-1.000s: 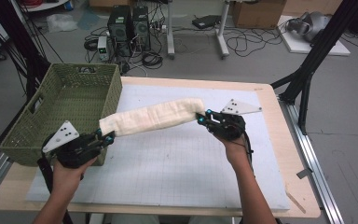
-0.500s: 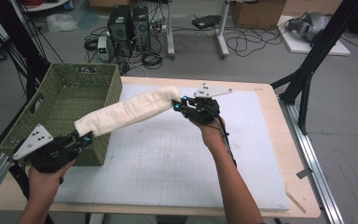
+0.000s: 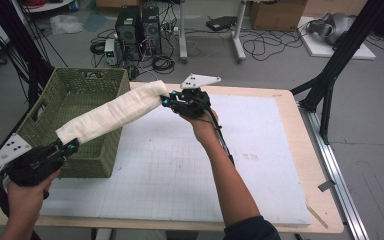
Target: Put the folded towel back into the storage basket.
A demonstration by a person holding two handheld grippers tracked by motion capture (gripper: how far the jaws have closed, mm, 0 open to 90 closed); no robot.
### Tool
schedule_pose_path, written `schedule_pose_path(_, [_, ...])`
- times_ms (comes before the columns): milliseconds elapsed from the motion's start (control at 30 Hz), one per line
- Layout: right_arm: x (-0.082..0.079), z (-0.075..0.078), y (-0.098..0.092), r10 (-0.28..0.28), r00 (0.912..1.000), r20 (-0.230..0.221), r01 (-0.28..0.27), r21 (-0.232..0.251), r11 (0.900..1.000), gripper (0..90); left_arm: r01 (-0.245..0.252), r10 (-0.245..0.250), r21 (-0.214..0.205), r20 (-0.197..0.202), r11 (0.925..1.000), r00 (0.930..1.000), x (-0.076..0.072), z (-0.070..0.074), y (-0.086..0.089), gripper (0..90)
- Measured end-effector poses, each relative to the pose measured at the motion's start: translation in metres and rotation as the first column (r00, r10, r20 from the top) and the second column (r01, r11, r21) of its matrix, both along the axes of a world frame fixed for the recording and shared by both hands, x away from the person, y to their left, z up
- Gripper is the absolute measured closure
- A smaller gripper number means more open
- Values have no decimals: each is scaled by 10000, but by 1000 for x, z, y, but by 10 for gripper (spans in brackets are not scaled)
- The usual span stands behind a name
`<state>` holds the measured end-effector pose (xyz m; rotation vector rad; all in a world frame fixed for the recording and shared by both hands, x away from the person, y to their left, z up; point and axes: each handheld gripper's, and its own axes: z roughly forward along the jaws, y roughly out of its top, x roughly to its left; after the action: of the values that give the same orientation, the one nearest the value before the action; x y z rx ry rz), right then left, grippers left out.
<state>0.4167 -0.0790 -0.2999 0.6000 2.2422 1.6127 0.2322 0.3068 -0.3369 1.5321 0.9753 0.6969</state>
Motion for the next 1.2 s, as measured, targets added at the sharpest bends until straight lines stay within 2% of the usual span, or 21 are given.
schedule_pose_path(167, [12, 4, 21, 41, 10000, -52, -41, 28, 10000, 798, -339, 339, -61, -61, 9994, 9994, 1, 0, 12, 769])
schedule_pose_path(300, [21, 8, 40, 76, 10000, -49, -77, -133, 9999, 798, -634, 634, -91, -96, 9979, 9979, 1, 0, 21, 769])
schedule_pose_path(533, [39, 9, 75, 182, 9996, -220, -189, -312, 9993, 798, -1117, 1119, 91, -231, 9937, 9935, 3, -2, 36, 769])
schedule_pose_path(700, [50, 9, 100, 286, 9993, -234, -292, -265, 9992, 798, -1461, 1466, 171, -293, 9891, 9888, 2, -4, 48, 769])
schedule_pose_path(1200, [71, -1, 167, 428, 9986, -304, -450, -778, 9959, 797, -2200, 2225, 419, -670, 9746, 9726, 2, -14, 75, 766])
